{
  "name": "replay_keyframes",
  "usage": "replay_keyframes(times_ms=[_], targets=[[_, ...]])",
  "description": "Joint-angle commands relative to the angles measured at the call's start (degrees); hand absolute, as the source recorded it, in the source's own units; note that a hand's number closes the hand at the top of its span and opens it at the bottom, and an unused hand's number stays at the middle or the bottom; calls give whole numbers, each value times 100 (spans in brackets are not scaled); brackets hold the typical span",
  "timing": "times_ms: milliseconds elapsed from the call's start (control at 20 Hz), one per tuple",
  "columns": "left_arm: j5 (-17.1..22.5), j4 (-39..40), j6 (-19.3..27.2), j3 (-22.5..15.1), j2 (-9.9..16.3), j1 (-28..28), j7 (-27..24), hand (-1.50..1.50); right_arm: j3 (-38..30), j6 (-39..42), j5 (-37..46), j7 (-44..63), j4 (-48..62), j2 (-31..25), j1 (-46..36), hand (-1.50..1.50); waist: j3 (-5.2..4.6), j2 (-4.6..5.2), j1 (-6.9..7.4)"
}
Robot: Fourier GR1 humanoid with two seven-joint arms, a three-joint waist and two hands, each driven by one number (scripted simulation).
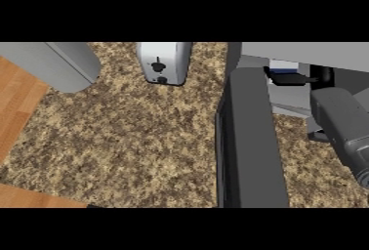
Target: Pick up the milk, place it into the microwave and close the microwave
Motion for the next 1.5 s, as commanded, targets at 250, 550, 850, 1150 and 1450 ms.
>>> replay_keyframes(times_ms=[250,550,850,1150,1450], targets=[[99,-1,57,2,126,-220,118,-150,-28,-48,20,87,52,-185,-134,150,15,99,98],[63,39,96,197,236,-293,123,-150,-71,-22,0,76,77,-301,-130,150,17,103,170],[-116,92,100,154,285,-407,171,-150,-137,-66,-43,148,77,-364,-242,150,14,148,191],[-40,104,155,234,400,-517,260,-150,-285,-31,-194,74,14,-49,-418,-150,29,82,229],[-109,195,198,207,445,-665,320,-150,172,461,248,415,272,169,-678,-150,-21,82,326]])
